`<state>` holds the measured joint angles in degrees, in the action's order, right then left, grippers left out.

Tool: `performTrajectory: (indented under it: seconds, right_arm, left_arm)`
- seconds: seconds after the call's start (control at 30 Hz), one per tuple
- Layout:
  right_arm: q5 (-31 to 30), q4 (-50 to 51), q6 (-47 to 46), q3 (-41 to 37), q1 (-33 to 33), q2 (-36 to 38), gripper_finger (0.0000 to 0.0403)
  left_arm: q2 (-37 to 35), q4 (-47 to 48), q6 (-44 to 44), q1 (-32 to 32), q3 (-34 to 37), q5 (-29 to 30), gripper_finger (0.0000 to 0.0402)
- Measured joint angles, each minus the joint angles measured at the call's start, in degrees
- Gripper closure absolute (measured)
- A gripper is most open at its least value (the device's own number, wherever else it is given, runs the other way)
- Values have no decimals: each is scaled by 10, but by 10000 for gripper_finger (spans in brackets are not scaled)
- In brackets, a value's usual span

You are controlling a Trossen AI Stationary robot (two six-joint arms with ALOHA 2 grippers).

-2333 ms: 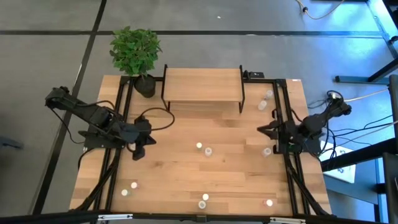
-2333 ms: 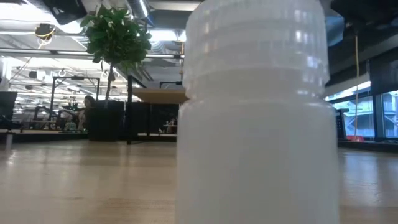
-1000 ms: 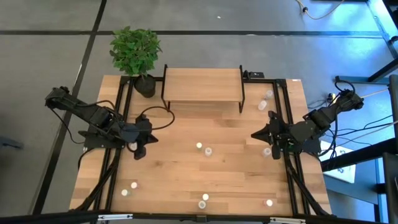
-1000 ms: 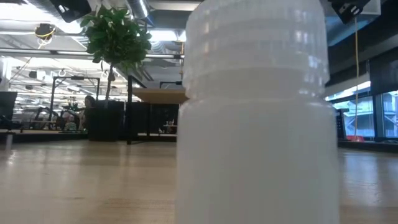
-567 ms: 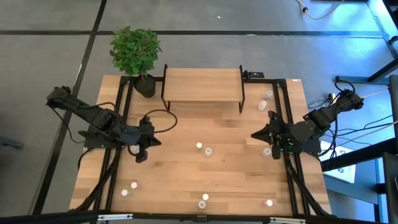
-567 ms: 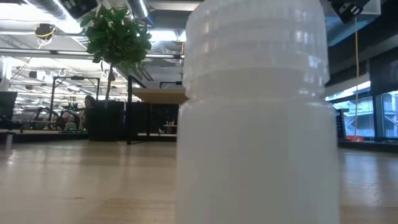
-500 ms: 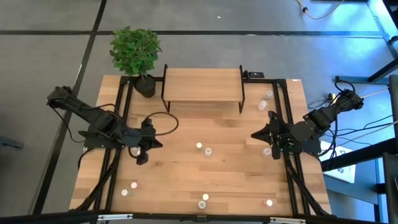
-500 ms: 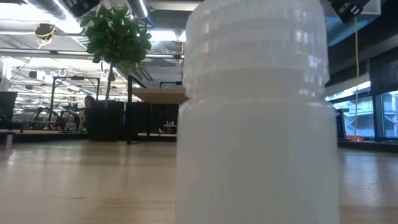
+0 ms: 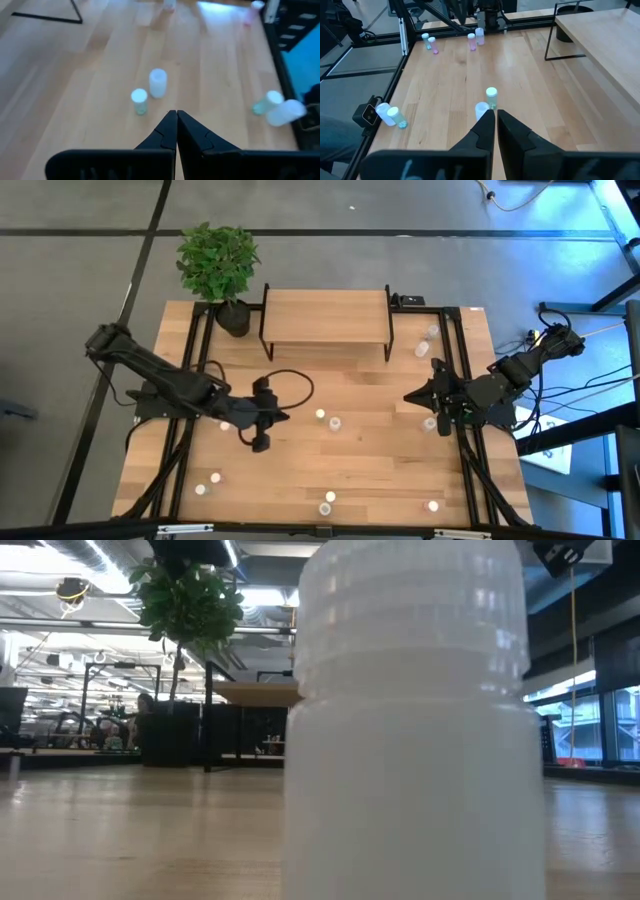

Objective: Pick and place medicine bottles onto shelf by color
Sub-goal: Put the middle left transparent pill bottle on the shelf

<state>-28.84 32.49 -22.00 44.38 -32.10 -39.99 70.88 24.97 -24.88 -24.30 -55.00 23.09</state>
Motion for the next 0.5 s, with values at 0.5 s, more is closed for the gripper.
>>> performTrajectory:
  seconds: [0.5]
  right_arm:
    - [0,0,0,0,0,0,379]
  left_arm:
    - [5,10,-63,-5,0,37,367]
